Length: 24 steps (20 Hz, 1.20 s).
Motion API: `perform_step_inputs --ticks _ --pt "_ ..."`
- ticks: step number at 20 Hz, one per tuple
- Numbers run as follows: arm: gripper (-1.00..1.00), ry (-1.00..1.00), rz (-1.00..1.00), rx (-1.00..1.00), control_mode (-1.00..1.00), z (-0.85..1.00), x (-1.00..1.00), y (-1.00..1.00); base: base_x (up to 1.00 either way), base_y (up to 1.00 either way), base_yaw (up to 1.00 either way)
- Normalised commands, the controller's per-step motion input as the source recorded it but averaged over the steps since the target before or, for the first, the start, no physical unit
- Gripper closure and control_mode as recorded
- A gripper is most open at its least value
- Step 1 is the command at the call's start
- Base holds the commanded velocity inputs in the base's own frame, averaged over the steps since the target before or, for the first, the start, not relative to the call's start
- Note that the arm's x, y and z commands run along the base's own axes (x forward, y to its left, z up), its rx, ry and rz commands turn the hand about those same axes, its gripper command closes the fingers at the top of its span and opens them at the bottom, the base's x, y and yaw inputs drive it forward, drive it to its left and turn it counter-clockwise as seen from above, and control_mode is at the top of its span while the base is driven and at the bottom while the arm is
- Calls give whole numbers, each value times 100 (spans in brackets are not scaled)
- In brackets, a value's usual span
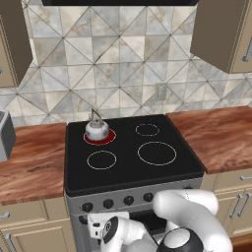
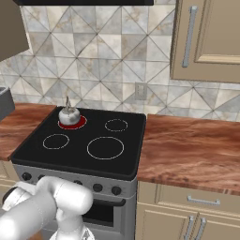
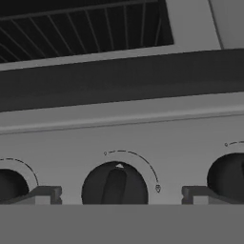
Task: The kettle is done boiling. Turn off the stove, then wait for 300 timesteps before moving the kettle to the dining table.
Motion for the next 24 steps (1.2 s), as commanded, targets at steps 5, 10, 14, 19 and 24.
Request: perform_step_inputs --ticks 5,10,14,19,24 --pt "-100 -2 1 -2 -100 -6 3 0 0 0 0" --pt "-100 -3 0 0 -100 1 3 0 0 0 0" --pt "-100 -1 0 0 -100 8 1 0 0 0 0" --pt "-100 0 0 0 -100 6 1 0 0 0 0" --pt "-100 0 0 0 -100 9 0 0 0 0 0"
